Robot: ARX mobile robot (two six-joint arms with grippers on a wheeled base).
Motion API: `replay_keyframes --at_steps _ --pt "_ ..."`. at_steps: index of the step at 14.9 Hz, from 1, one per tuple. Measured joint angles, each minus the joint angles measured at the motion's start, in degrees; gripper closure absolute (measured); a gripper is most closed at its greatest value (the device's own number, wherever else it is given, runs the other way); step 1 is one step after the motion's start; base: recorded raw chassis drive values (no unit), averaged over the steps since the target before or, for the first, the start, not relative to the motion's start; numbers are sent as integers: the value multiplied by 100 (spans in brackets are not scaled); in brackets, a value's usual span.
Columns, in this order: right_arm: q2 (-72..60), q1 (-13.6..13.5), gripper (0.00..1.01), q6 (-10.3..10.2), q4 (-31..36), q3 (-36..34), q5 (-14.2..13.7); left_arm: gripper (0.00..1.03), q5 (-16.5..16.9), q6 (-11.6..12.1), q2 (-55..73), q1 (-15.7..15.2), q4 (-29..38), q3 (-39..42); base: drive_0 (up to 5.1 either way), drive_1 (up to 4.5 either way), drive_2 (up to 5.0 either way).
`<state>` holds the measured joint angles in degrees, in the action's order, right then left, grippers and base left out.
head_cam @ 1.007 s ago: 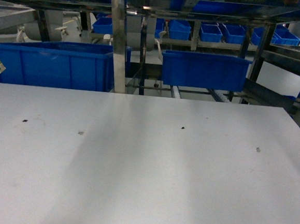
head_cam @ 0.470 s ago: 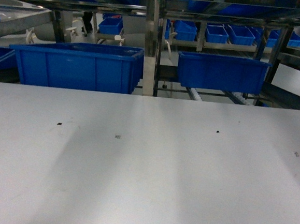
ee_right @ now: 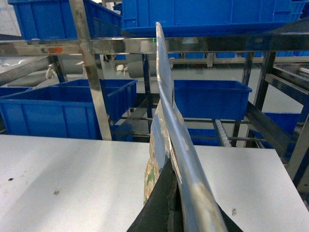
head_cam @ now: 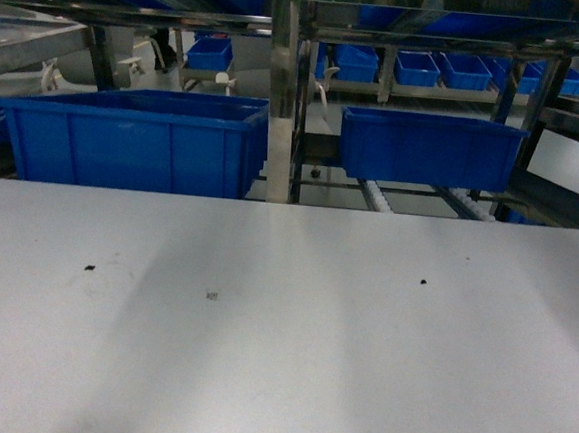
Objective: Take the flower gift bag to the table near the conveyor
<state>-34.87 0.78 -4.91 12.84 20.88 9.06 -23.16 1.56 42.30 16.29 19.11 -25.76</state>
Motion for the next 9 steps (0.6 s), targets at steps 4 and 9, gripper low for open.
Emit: replay_keyframes --at_steps 4,9 --pt "-46 0 99 0 -2 0 -9 100 2 -2 35 0 15 0 -496 249 249" --pt "-15 0 99 -2 4 -2 -24 100 17 -2 15 7 -17 7 -496 249 249"
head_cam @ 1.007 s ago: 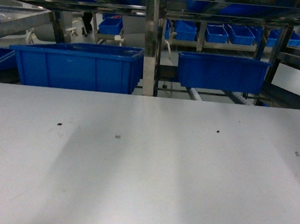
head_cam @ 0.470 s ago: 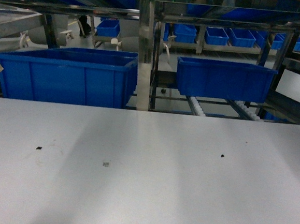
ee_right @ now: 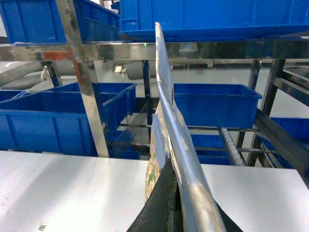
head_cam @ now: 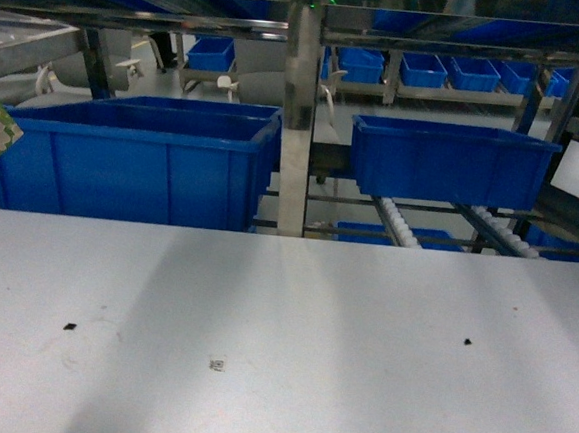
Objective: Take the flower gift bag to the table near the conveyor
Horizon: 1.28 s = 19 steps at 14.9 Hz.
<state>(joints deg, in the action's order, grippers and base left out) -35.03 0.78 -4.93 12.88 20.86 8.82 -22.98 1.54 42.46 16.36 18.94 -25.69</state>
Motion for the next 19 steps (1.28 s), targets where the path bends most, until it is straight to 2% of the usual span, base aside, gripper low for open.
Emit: replay_keyframes --at_steps 4,10,12,13,14,15,17,19 --pt "2 -2 99 2 13 0 50 100 -79 0 0 -50 17 0 -496 249 249" --pt "-15 4 99 17 59 -11 24 100 -15 2 -9 0 22 0 -496 249 249" --pt "-457 87 99 76 772 -160 247 100 -31 2 -9 -7 24 0 -496 249 249" --pt "-968 157 99 122 1257 -275 446 100 -26 0 -9 -7 24 0 -496 249 249" --pt "-1449 192 99 138 1593 -308 505 100 -11 0 -9 -7 24 0 -496 249 249" --pt "-2234 234 99 190 2293 -319 605 100 -13 0 -9 -7 26 0 -496 249 249" --pt "-3512 267 99 247 3241 -39 752 100 -15 2 -9 -7 22 0 -496 249 249" --pt "-4454 258 99 313 3668 339 780 100 -13 0 -9 -7 22 0 -496 249 249"
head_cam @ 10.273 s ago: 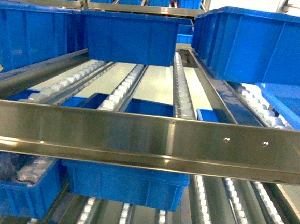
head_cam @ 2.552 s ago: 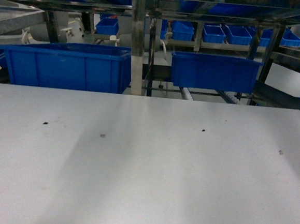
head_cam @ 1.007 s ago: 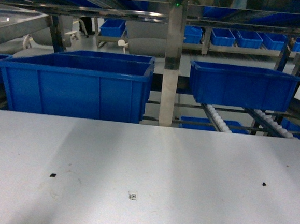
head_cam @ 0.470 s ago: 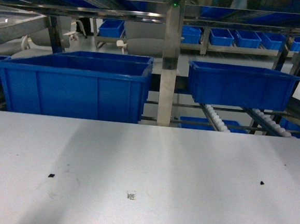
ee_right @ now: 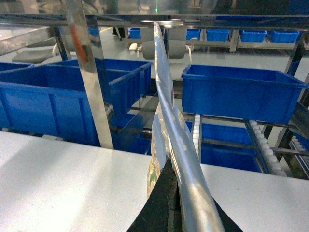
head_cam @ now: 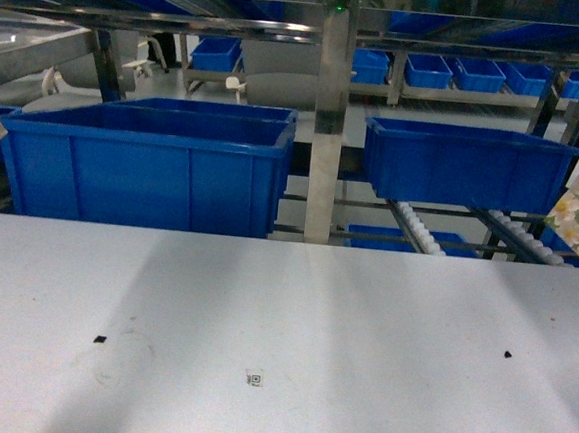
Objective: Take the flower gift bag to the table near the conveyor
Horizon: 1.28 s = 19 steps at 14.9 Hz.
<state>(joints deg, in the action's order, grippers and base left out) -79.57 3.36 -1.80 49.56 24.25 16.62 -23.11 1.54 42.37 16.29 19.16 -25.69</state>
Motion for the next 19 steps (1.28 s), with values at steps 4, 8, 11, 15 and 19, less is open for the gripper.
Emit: replay_keyframes --at_steps 4,8,11,15,19 --pt "-1941 -83 99 -13 439 737 129 100 -2 0 0 0 2 0 -496 249 249" --pt "-2813 -101 99 -120 540 914 127 100 -2 0 0 0 4 0 -496 249 249" --pt "-3473 166 99 -160 809 962 160 100 -2 0 0 0 2 0 0 0 0" --pt "-3884 240 99 -59 1154 1137 142 100 -2 0 0 0 2 0 0 0 0" --pt "-4172 332 99 11 1668 1019 114 100 -2 0 0 0 7 0 0 0 0"
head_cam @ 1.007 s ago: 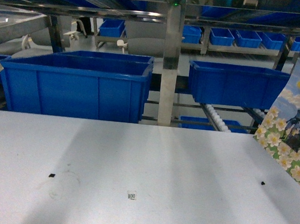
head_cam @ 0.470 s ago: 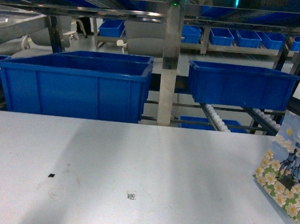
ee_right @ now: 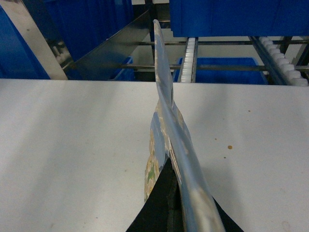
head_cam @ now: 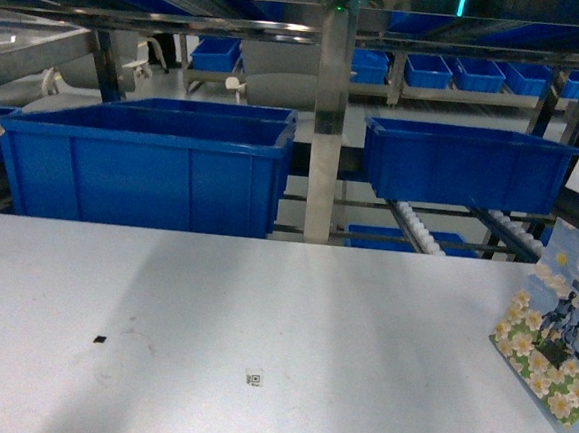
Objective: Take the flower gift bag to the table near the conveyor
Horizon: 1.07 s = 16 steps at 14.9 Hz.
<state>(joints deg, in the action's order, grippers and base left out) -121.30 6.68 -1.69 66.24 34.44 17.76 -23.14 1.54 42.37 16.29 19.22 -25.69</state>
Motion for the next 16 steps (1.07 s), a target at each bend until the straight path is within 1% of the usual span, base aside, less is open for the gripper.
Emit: replay_keyframes --at_steps 2,3,4,6,7,8,9,10,11,12,13,15,16 --pt "2 -70 81 -42 160 -186 -195 100 2 0 0 0 -11 0 0 0 0" --pt "48 -74 74 -107 116 -254 -216 100 0 0 0 0 -7 0 0 0 0" --pt "125 -144 65 -184 166 -334 -306 100 0 0 0 0 -4 0 0 0 0" --pt "365 -186 46 -367 267 -455 -474 100 0 0 0 0 -7 0 0 0 0" --pt "586 -229 32 -474 378 -575 -575 100 0 0 0 0 -7 0 0 0 0" --pt "789 -232 21 -514 389 -697 -658 100 0 0 0 0 -7 0 0 0 0" --pt "970 -249 11 -518 411 -813 -748 100 0 0 0 0 -7 0 0 0 0" --pt "1298 -251 1 -518 286 -994 -883 100 0 0 0 0 -7 0 0 0 0" --pt "1589 -249 4 -470 280 -1187 -964 100 0 0 0 0 -7 0 0 0 0" --pt "2031 -225 3 -367 107 -1414 -1056 100 0 0 0 0 -7 0 0 0 0" --pt "2776 -177 3 -214 -293 -1687 -1121 100 0 0 0 0 -7 0 0 0 0" --pt "4138 -98 3 -122 -1161 -1993 -1130 100 0 0 0 0 -7 0 0 0 0" --pt "5069 -120 3 -118 -1759 -2194 -1158 100 0 0 0 0 -7 0 0 0 0"
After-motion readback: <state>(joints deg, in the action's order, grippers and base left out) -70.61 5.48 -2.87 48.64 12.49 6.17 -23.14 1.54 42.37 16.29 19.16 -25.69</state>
